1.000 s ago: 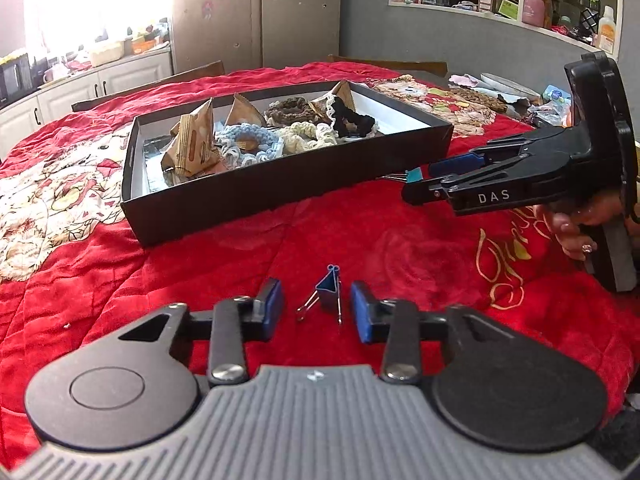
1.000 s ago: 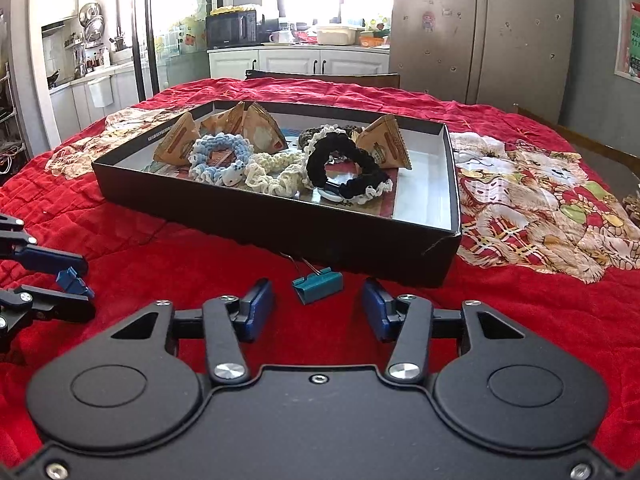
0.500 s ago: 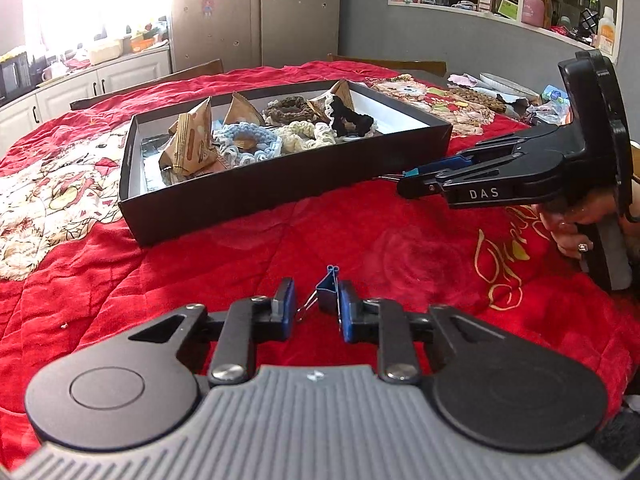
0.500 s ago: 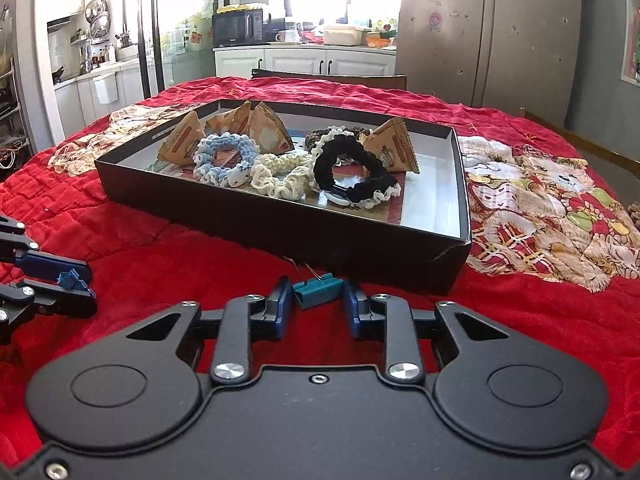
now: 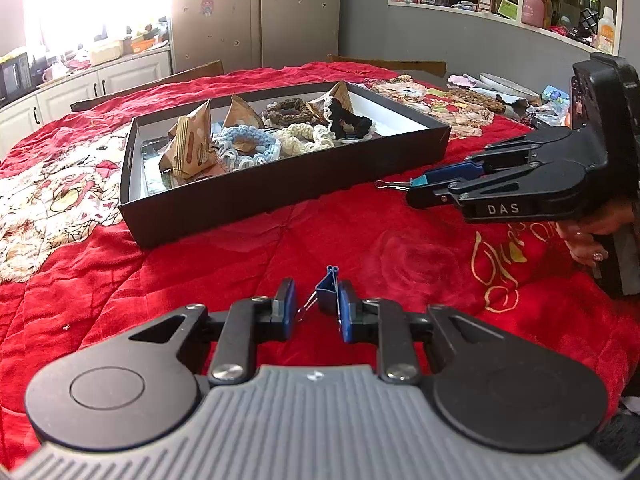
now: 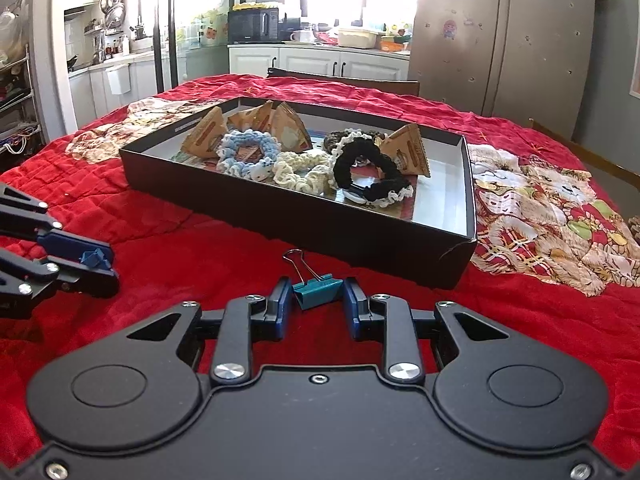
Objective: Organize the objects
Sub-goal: 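Lift and carry both binder clips in both grippers over the black box, then lower both binder clips into the box and open both grippers, then withdraw both open grippers up and away from the box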
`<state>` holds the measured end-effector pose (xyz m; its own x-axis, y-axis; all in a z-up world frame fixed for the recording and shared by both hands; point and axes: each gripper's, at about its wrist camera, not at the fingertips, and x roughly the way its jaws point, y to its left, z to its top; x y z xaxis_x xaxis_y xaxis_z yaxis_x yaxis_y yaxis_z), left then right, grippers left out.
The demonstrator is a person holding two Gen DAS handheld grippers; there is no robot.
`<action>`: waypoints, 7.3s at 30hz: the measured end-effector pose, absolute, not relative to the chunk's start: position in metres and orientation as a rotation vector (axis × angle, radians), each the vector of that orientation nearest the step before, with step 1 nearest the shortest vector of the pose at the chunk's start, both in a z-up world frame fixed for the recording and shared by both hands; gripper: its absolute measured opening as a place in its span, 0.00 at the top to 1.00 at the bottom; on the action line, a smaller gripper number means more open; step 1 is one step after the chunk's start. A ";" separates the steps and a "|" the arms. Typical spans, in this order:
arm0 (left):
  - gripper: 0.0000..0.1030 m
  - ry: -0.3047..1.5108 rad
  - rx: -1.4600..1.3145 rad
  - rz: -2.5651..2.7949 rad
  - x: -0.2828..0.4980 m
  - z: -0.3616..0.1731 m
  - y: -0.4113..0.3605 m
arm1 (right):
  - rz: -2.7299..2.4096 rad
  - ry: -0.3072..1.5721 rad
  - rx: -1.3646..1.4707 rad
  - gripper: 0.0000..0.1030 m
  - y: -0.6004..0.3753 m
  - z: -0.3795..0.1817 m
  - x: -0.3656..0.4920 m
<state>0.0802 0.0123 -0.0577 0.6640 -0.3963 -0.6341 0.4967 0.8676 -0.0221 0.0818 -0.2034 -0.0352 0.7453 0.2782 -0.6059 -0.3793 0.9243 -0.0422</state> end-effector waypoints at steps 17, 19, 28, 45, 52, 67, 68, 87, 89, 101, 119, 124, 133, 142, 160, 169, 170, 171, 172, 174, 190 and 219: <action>0.75 0.667 0.164 -0.500 0.076 -0.046 0.009 | 0.434 0.600 -0.162 0.75 -0.206 -0.010 0.051; 0.75 0.666 0.163 -0.498 0.076 -0.045 0.009 | 0.438 0.590 -0.161 0.75 -0.206 -0.007 0.048; 0.75 0.653 0.163 -0.501 0.075 -0.040 0.007 | 0.459 0.554 -0.153 0.75 -0.208 0.006 0.037; 0.75 0.619 0.167 -0.490 0.074 -0.025 0.004 | 0.470 0.495 -0.147 0.75 -0.213 0.024 0.026; 0.75 0.606 0.166 -0.485 0.076 -0.021 0.004 | 0.470 0.478 -0.146 0.75 -0.214 0.029 0.023; 0.75 0.563 0.144 -0.464 0.092 -0.006 0.002 | 0.447 0.449 -0.135 0.75 -0.217 0.039 0.032; 0.75 0.559 0.143 -0.462 0.093 -0.004 0.001 | 0.443 0.445 -0.133 0.75 -0.218 0.040 0.033; 0.75 0.516 0.129 -0.406 0.129 0.011 -0.001 | 0.375 0.425 -0.084 0.75 -0.230 0.049 0.068; 0.75 0.513 0.131 -0.401 0.134 0.012 -0.003 | 0.365 0.427 -0.075 0.75 -0.231 0.048 0.074; 0.75 0.534 0.123 -0.388 0.173 0.004 -0.020 | 0.331 0.452 -0.031 0.75 -0.225 0.037 0.122; 0.75 0.544 0.124 -0.345 0.215 -0.019 -0.046 | 0.267 0.460 0.034 0.75 -0.221 0.012 0.185; 0.75 0.559 0.122 -0.336 0.221 -0.025 -0.045 | 0.249 0.483 0.033 0.75 -0.221 0.001 0.194; 0.75 0.571 0.132 -0.324 0.226 -0.033 -0.046 | 0.242 0.495 0.021 0.75 -0.220 -0.009 0.200; 0.75 0.580 0.139 -0.321 0.228 -0.037 -0.047 | 0.245 0.516 0.006 0.74 -0.217 -0.016 0.206; 0.63 0.589 0.178 -0.310 0.228 -0.043 -0.050 | 0.250 0.554 -0.030 0.73 -0.211 -0.028 0.211; 0.40 0.577 0.175 -0.317 0.225 -0.040 -0.051 | 0.256 0.536 -0.010 0.60 -0.214 -0.024 0.208; 0.38 0.573 0.175 -0.318 0.224 -0.039 -0.051 | 0.257 0.531 -0.005 0.58 -0.215 -0.023 0.207; 0.36 0.566 0.177 -0.317 0.222 -0.038 -0.051 | 0.257 0.527 -0.001 0.55 -0.215 -0.022 0.207; 0.35 0.561 0.179 -0.315 0.221 -0.037 -0.052 | 0.257 0.524 0.002 0.53 -0.216 -0.021 0.206; 0.29 0.549 0.181 -0.309 0.218 -0.035 -0.052 | 0.259 0.517 0.010 0.51 -0.217 -0.018 0.204; 0.09 0.502 0.145 -0.189 0.193 -0.006 -0.026 | 0.252 0.475 0.013 0.28 -0.216 0.018 0.174; 0.00 0.498 0.126 -0.143 0.093 0.020 0.013 | 0.240 0.500 -0.058 0.10 -0.216 0.058 0.054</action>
<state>0.0931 0.0127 0.0196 0.8691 -0.1061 -0.4831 0.1674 0.9822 0.0855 0.0541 -0.2155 0.0581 0.8501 0.2139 -0.4812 -0.2423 0.9702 0.0032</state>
